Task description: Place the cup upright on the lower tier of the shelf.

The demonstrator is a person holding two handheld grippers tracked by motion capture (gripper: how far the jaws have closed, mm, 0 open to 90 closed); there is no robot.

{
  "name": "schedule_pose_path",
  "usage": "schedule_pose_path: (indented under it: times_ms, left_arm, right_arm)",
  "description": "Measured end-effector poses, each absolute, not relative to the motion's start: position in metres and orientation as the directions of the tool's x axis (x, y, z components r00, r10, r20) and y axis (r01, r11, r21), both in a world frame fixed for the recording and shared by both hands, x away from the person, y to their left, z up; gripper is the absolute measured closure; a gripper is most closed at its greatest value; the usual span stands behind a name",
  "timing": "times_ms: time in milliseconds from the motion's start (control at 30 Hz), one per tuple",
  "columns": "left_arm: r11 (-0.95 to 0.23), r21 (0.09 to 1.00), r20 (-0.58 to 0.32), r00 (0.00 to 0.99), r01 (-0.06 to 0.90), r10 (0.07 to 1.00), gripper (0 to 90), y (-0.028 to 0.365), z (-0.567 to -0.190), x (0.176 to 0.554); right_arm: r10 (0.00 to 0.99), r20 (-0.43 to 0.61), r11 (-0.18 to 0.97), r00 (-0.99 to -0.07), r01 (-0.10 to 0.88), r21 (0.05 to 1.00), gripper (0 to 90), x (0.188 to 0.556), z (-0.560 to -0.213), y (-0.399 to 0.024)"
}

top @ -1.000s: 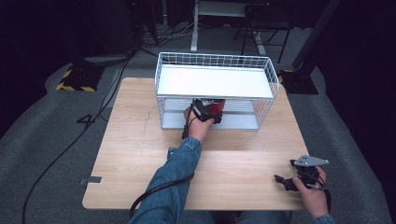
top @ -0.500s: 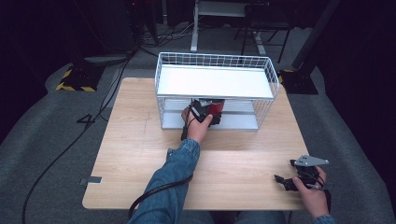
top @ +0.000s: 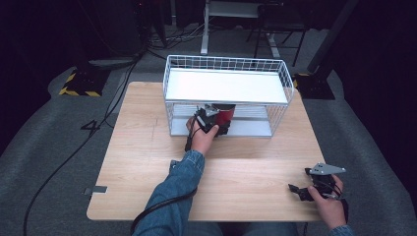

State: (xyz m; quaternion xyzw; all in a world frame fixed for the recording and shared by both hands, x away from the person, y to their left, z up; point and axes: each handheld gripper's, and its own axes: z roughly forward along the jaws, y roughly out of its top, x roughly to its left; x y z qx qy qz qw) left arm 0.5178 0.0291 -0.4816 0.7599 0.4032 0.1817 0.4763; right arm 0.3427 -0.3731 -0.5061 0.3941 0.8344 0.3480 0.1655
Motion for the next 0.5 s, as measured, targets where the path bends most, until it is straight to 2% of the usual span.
schedule_pose_path:
  times_ms: [100,500]
  left_arm:
    - [-0.211,0.868,-0.123,0.607,0.449,0.785,15.5,0.034,-0.481,0.512]
    - [-0.235,0.885,-0.089,0.641,0.402,0.762,15.5,0.064,-0.458,0.477]
  right_arm:
    - [0.772,-0.002,0.448,-0.636,0.542,0.711,0.3,0.343,-0.506,-0.373]
    - [0.772,-0.002,0.448,-0.636,0.541,0.712,0.2,0.343,-0.506,-0.373]
